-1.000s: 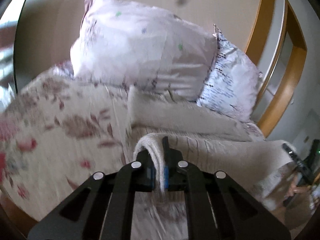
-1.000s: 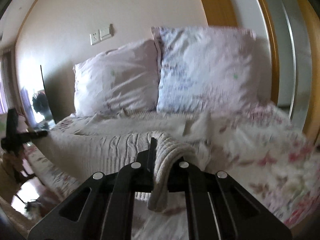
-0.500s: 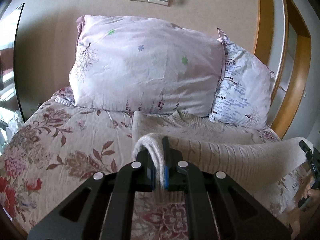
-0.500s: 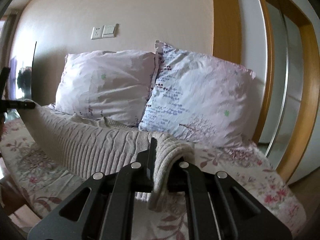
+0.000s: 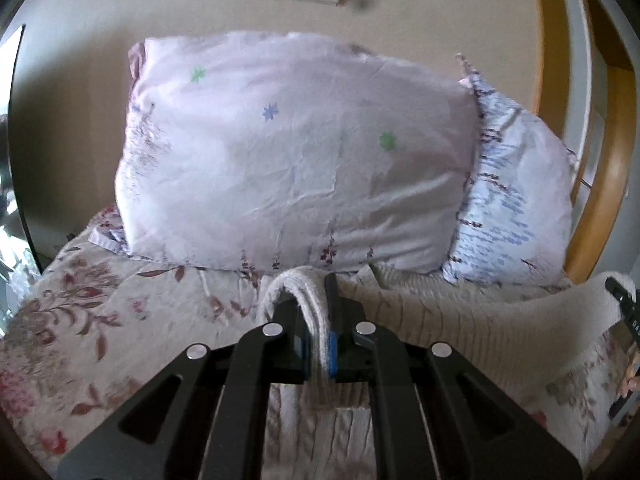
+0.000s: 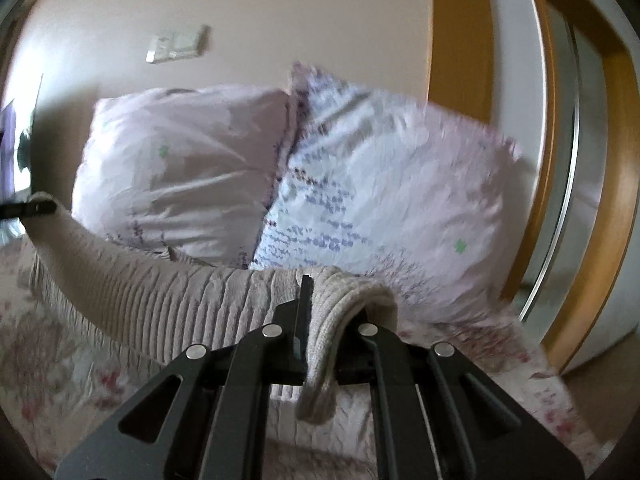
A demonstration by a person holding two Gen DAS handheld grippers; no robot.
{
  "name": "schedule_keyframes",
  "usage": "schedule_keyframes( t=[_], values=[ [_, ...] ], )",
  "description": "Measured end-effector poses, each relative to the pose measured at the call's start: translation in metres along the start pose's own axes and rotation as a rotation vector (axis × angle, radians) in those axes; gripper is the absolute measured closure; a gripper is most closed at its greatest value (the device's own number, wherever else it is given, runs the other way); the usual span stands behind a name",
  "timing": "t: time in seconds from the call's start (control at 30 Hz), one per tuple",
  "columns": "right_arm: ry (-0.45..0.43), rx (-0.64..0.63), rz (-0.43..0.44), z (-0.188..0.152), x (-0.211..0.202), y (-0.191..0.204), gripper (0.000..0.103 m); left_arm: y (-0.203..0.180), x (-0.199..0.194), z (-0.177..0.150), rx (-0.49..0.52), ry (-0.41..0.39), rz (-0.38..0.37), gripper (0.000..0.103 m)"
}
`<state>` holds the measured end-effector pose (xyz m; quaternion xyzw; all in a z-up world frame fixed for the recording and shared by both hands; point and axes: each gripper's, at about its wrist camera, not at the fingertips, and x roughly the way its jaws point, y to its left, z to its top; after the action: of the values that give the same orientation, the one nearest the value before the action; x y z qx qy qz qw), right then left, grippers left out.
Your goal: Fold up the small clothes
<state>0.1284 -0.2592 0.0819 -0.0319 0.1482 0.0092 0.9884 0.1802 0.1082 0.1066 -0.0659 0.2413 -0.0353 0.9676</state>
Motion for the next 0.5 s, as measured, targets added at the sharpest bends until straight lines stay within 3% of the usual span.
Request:
schedule_keyframes(
  t=[0.23,0.5],
  values=[
    [0.177,0.174,0.050,-0.012,0.072,-0.021,0.096,0.007,0.074,-0.003,-0.091,0.124,0.012,0.097],
    [0.307,0.255,0.078,-0.028,0.113,-0.031,0.096,0.022,0.113,-0.019,-0.186,0.237,-0.004,0.097]
  ],
)
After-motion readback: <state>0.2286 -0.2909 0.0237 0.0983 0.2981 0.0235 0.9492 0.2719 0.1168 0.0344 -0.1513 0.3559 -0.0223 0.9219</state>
